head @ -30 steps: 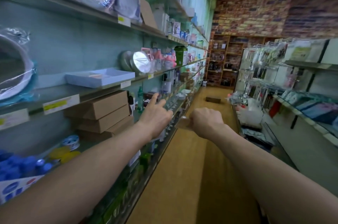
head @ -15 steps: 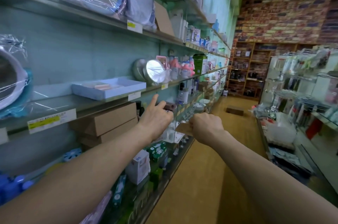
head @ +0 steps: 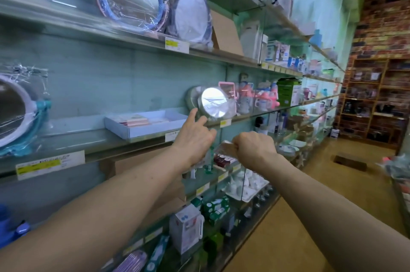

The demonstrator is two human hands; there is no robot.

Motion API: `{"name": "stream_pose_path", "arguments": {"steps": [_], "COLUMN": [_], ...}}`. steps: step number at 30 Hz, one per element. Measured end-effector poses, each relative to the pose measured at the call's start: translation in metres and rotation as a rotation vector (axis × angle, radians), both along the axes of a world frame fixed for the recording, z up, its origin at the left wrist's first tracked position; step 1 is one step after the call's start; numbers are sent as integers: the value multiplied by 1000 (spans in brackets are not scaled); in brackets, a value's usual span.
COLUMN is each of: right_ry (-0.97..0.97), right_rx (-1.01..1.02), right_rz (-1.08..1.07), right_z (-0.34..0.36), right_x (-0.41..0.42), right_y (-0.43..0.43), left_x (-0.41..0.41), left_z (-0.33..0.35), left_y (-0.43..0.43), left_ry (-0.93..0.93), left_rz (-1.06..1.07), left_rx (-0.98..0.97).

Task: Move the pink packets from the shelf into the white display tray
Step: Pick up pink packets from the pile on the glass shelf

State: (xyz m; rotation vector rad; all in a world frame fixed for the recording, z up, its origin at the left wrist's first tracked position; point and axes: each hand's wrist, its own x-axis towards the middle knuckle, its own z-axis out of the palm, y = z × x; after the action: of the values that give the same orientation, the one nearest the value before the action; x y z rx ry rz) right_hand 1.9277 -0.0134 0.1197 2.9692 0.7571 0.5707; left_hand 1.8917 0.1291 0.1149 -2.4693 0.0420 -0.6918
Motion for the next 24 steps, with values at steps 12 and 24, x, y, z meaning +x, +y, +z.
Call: {"name": "stream_pose_path", "arguments": {"steps": [12, 24], "right_ry": [-208, -250], "right_rx": [163, 207], "right_rz": [208, 366], "right_z": [18, 39], "right_x": [80, 161], "right_y": [42, 124], "left_x": [46, 114], "left_z": [47, 75], "left_y": [34, 125], "left_ry": [-145, -287], "left_rz": [198, 335], "left_rx": [-14, -183]}}
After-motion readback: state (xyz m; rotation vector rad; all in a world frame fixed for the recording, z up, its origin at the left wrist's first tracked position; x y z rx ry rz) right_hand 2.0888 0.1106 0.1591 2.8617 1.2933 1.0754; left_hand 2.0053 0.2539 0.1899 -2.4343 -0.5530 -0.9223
